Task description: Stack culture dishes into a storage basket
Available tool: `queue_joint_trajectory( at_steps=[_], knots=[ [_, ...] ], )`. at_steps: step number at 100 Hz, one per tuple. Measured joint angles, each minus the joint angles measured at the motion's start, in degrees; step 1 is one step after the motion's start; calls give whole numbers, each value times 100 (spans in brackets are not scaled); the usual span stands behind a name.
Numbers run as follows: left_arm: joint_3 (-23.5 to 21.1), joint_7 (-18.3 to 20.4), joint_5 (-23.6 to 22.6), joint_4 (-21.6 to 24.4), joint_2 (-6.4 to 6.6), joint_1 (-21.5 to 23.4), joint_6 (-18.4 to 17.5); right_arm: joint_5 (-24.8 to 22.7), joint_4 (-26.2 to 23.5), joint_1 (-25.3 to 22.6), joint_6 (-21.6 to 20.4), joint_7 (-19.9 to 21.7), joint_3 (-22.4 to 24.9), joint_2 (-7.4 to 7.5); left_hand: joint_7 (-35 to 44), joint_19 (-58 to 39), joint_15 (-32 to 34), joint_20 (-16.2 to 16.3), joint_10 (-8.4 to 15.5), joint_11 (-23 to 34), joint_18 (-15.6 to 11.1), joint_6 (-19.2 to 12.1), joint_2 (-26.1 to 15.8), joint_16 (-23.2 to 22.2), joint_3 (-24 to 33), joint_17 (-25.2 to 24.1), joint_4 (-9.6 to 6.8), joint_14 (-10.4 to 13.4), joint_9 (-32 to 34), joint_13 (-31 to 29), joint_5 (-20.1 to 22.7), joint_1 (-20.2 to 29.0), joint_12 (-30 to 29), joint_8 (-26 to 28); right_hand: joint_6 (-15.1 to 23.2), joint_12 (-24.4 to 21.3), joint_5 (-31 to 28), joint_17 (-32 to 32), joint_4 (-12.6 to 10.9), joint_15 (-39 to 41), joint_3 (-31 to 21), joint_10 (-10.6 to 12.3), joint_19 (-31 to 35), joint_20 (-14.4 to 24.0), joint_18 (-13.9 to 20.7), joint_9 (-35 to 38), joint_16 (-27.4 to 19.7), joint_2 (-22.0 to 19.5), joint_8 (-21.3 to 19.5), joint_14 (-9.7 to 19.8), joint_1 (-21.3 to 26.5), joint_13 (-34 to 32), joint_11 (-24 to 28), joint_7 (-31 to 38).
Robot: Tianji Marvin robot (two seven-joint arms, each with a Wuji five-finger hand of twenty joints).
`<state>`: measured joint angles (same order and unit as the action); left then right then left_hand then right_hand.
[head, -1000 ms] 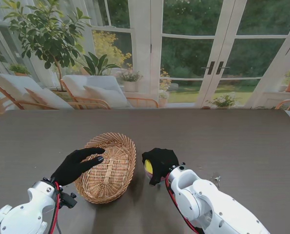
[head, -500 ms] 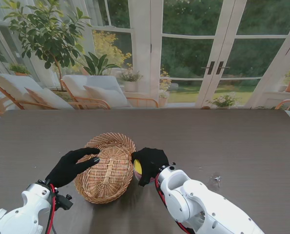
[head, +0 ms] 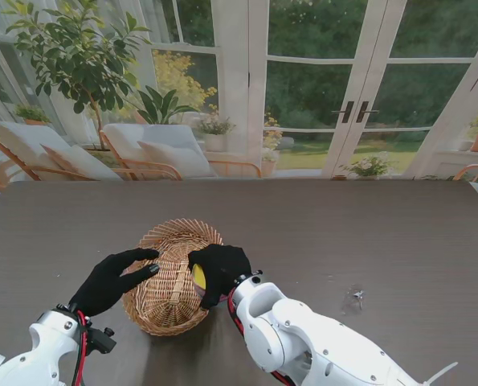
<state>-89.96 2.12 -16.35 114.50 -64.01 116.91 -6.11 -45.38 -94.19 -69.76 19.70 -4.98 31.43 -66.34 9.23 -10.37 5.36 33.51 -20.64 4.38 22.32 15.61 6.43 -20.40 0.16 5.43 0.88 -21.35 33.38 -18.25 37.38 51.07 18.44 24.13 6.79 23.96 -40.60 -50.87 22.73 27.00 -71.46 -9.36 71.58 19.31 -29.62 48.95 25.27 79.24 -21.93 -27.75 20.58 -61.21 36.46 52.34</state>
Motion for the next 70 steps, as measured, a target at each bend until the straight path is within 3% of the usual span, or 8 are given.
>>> queue_joint_trajectory(
  at_steps=[33,70],
  knots=[
    [-177,-104,-162,267,-39,330,237,348,468,429,196,-329,-544,-356,0,0,0,0,0,0,0,0,0,0,0,0,0,0,0,1,0,0,0,-4,0,2,0,0,0,-2,0,0,0,0,2,0,0,0,0,1,0,0,0,0],
    [-231,-376,-308,440,-90,542,534,708,1110,824,287,-677,-984,-885,0,0,0,0,0,0,0,0,0,0,0,0,0,0,0,1,0,0,0,-6,0,6,0,0,0,-6,0,0,0,0,6,0,0,0,0,3,0,0,0,0]
  ],
)
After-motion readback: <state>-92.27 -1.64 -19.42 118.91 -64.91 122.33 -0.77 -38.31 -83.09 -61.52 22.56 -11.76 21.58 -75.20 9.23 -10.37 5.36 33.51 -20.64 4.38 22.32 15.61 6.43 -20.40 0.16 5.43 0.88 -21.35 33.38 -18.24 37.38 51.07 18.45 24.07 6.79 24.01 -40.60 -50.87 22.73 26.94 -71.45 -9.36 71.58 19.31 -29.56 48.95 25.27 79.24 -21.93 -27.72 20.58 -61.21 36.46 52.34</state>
